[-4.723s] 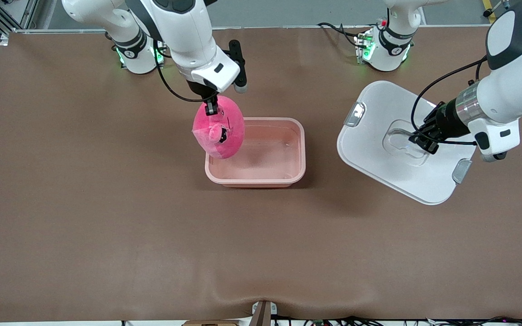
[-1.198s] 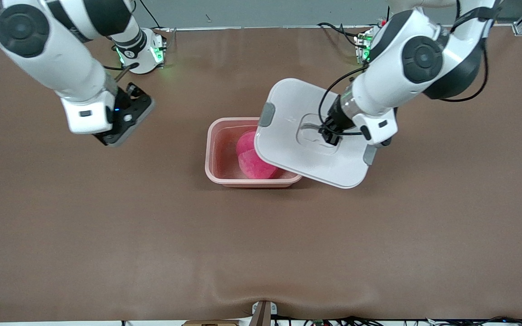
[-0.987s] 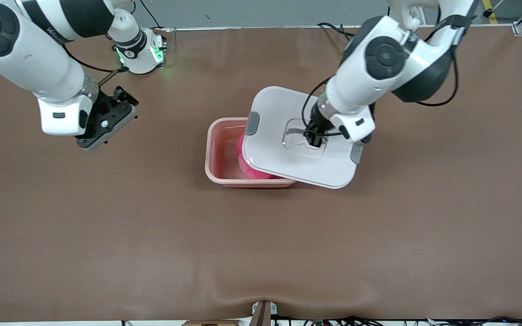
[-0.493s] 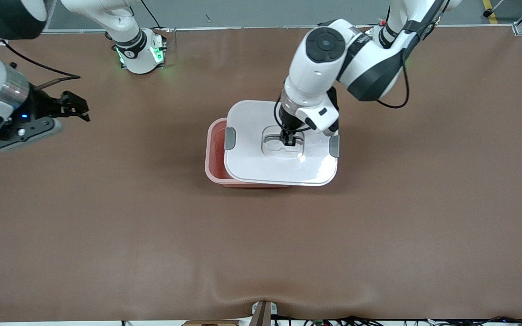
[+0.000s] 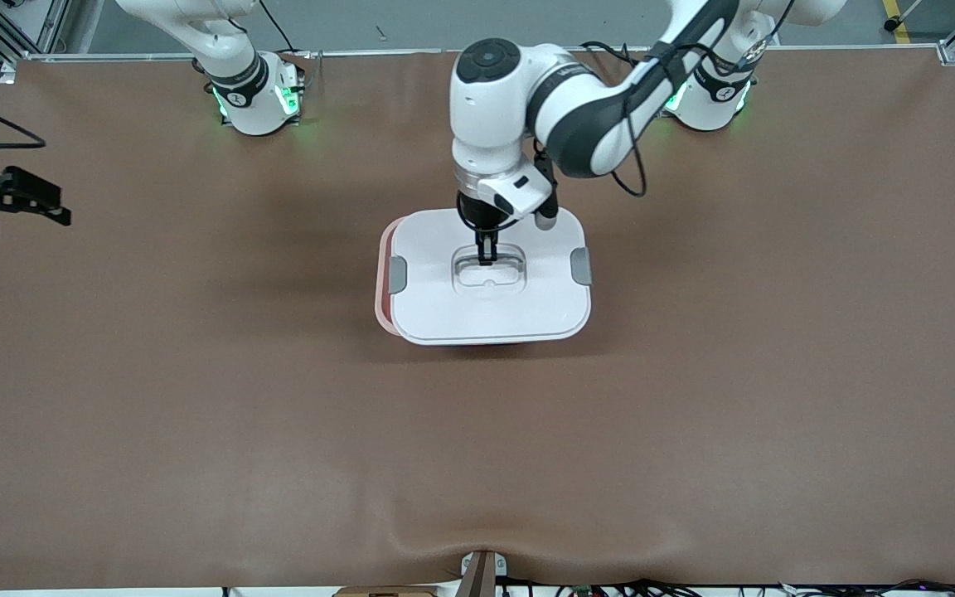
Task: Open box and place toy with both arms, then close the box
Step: 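Lower the lid onto the box with the left gripper while the right gripper withdraws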
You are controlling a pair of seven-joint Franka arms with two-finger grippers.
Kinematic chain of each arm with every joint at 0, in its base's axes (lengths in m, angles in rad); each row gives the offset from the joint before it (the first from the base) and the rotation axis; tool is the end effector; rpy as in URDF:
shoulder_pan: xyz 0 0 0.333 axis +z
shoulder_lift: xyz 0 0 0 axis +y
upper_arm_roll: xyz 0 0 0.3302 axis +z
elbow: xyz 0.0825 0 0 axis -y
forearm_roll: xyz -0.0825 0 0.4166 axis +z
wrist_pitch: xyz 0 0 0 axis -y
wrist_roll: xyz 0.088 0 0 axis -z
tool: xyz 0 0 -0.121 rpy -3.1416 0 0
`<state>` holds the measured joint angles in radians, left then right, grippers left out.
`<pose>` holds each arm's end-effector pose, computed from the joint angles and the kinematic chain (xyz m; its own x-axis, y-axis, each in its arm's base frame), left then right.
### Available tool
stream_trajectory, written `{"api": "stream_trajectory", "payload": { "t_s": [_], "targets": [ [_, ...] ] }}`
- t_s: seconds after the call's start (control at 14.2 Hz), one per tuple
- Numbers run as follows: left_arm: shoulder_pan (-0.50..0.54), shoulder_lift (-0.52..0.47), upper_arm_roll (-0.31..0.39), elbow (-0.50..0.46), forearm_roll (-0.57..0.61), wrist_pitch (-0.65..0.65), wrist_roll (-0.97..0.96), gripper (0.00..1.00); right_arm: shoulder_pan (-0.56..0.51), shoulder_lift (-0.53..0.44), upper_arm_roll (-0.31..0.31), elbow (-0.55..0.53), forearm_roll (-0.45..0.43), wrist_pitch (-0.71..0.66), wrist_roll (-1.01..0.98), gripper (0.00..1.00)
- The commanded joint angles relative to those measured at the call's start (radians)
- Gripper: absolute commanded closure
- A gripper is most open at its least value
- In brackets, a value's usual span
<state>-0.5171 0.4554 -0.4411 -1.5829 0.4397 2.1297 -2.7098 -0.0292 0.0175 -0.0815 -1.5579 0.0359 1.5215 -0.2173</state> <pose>0.4703 -0.5562 0.3938 -0.0220 0.9994 -0.0251 0.9696 0.0275 0.2431 0.5835 -0.0599 0.6168 0.9931 0.1081 -0.0451 0.1060 -0.9933 -0.0452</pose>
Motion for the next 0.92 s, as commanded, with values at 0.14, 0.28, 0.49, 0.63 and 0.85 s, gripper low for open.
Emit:
{"api": "stream_trajectory", "payload": {
  "t_s": [0.14, 0.28, 0.49, 0.63, 0.85],
  "targets": [
    [-0.066, 0.023, 0.005, 0.014, 0.080, 0.007, -0.048, 1.00, -0.028, -0.022, 0.020, 0.005, 0.010, 0.011, 0.130, 0.00],
    [-0.084, 0.037, 0.007, 0.014, 0.137, 0.007, -0.074, 1.00, -0.032, -0.016, 0.020, 0.016, 0.015, 0.017, 0.101, 0.00],
    [-0.096, 0.055, 0.005, 0.015, 0.169, 0.007, -0.088, 1.00, -0.031, -0.016, 0.022, 0.033, 0.009, 0.022, 0.130, 0.00],
    [-0.104, 0.066, 0.009, 0.026, 0.169, 0.007, -0.088, 1.00, -0.026, -0.016, 0.023, 0.036, -0.023, 0.014, 0.128, 0.00],
    [-0.106, 0.094, 0.009, 0.057, 0.169, 0.004, -0.134, 1.00, -0.028, -0.016, 0.026, 0.024, -0.070, -0.004, 0.133, 0.00]
  ]
}}
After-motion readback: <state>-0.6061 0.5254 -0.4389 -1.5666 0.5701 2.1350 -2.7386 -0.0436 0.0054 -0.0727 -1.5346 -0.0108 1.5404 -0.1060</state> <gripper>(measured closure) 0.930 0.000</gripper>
